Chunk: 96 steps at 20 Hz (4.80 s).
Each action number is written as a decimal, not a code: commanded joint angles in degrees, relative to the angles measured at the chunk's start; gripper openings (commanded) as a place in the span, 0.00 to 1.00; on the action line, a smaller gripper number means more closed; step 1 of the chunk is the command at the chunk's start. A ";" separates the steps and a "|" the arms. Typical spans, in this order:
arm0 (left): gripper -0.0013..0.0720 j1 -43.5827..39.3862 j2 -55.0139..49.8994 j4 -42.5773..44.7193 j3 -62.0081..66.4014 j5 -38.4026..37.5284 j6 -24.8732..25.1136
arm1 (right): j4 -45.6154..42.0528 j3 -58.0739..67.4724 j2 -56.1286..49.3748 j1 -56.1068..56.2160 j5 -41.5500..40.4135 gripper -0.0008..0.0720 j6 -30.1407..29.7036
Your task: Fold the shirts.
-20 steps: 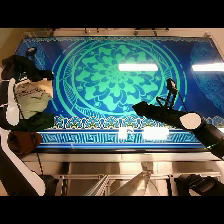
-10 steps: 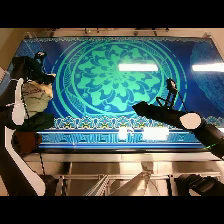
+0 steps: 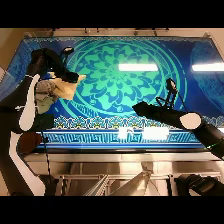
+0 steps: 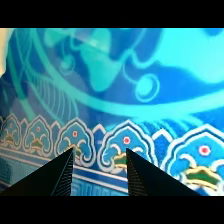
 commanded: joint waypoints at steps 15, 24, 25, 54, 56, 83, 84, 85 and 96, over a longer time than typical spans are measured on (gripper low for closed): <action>0.99 -23.98 14.53 -19.50 -25.75 1.25 -4.96 | -10.78 0.00 3.93 -12.94 28.39 0.59 0.20; 0.96 -11.32 35.98 -17.18 -47.91 4.63 -10.58 | -22.51 0.07 7.39 -28.59 35.10 0.70 -0.81; 0.96 -7.26 38.99 -17.55 -52.81 2.51 -10.58 | -20.24 0.15 5.68 -28.92 33.22 0.70 -3.26; 0.05 5.49 33.51 -37.22 -49.51 6.16 4.24 | 29.42 26.36 -31.45 -13.40 45.35 0.04 -36.00; 0.05 9.09 44.87 -40.96 -48.98 10.80 4.28 | 29.40 26.36 -19.74 -16.37 47.93 0.04 -35.98; 0.99 12.63 36.00 -39.91 -56.89 -1.25 9.31 | 14.23 1.38 -10.56 -24.39 32.44 0.55 -34.21; 0.99 14.97 35.19 -39.74 -57.22 2.01 9.31 | 10.69 0.28 -10.56 -24.13 34.34 0.55 -31.50; 0.99 16.87 35.15 -39.74 -58.75 2.86 9.31 | 8.70 -1.49 -10.56 -23.93 35.54 0.55 -29.83; 0.99 17.42 34.84 -32.98 -73.02 -15.78 9.53 | 24.65 -11.15 -16.63 -11.52 25.66 0.69 -35.67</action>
